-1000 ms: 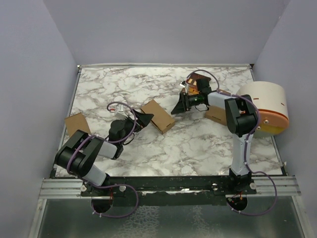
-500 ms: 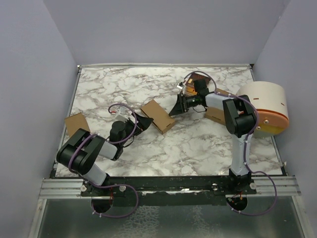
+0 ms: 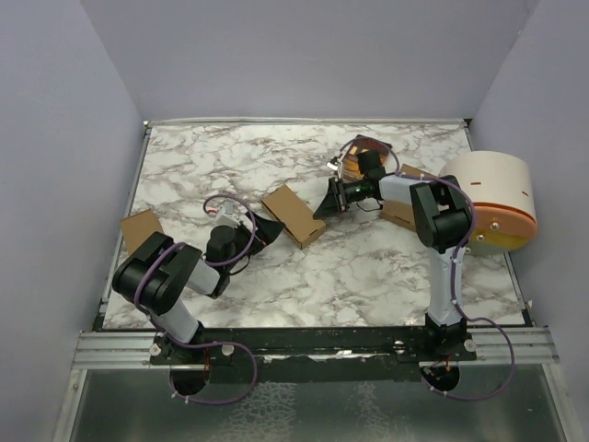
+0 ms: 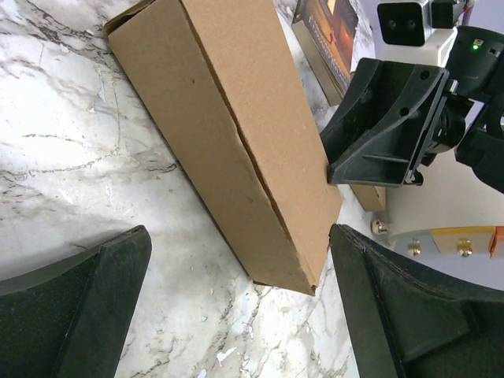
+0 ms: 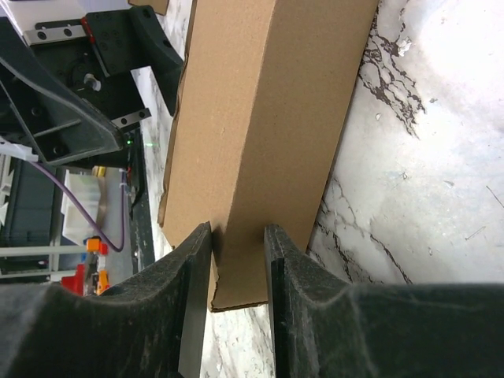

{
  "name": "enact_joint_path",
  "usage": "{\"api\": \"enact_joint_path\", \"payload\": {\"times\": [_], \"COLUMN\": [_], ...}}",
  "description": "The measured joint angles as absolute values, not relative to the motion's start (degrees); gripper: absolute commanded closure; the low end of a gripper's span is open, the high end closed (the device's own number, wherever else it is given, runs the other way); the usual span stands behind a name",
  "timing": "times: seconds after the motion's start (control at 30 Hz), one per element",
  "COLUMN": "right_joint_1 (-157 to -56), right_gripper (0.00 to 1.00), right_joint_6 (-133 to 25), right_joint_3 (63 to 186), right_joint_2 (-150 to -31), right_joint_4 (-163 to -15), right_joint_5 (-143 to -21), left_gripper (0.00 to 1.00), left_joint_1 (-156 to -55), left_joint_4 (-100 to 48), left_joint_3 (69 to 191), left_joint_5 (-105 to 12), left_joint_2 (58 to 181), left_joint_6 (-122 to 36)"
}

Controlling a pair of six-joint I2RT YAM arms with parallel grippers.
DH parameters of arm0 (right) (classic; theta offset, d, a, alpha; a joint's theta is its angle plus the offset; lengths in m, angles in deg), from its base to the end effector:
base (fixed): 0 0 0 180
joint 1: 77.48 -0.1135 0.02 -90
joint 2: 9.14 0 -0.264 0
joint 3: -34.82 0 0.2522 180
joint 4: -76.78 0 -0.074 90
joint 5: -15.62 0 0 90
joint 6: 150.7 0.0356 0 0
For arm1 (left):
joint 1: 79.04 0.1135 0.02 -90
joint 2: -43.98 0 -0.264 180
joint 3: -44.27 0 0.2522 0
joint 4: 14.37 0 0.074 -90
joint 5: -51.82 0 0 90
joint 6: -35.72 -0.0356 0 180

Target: Fold the paper box

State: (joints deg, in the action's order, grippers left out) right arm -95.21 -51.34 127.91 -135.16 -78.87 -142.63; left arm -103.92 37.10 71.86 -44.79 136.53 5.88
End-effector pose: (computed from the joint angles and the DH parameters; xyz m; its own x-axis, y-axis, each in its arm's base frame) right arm 0.4034 0.1637 0.1166 -0.8868 -0.2203 -0.4062 -0.4529 0.2391 0.8589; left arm 0.2204 -0.1067 0.1232 -0.5559 -0.6920 -0.4606 0.0749 0.5101 -0.8568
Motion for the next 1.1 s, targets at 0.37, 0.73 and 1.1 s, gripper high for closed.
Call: {"api": "enact_joint_path", "payload": {"times": [0.37,0.73,1.1], "right_joint_1": [-94.9,-94.2,-94.2], "right_gripper": [0.74,0.76,0.77], "right_joint_6": [-49.3,-48.5,-48.5], "right_joint_3": [127.9,128.0,128.1], "right_joint_2": [-136.0,-136.6,-136.8], "right_joint_4": [-80.0,-80.1,-80.1], "right_joint_5": [-144.0,-145.3,-145.7], "left_gripper": [0.01,0.01,0.05], "left_joint_1": [-103.9,-103.9,-104.3], "left_joint_4": [42.3,44.0,44.6], "left_joint_3": [74.1,76.1,80.2], "left_joint_5": [-45.3,-45.2,-44.6], "left_joint_2": [143.1,145.9,149.4], "left_joint_6": [9.6,12.3,13.6]}}
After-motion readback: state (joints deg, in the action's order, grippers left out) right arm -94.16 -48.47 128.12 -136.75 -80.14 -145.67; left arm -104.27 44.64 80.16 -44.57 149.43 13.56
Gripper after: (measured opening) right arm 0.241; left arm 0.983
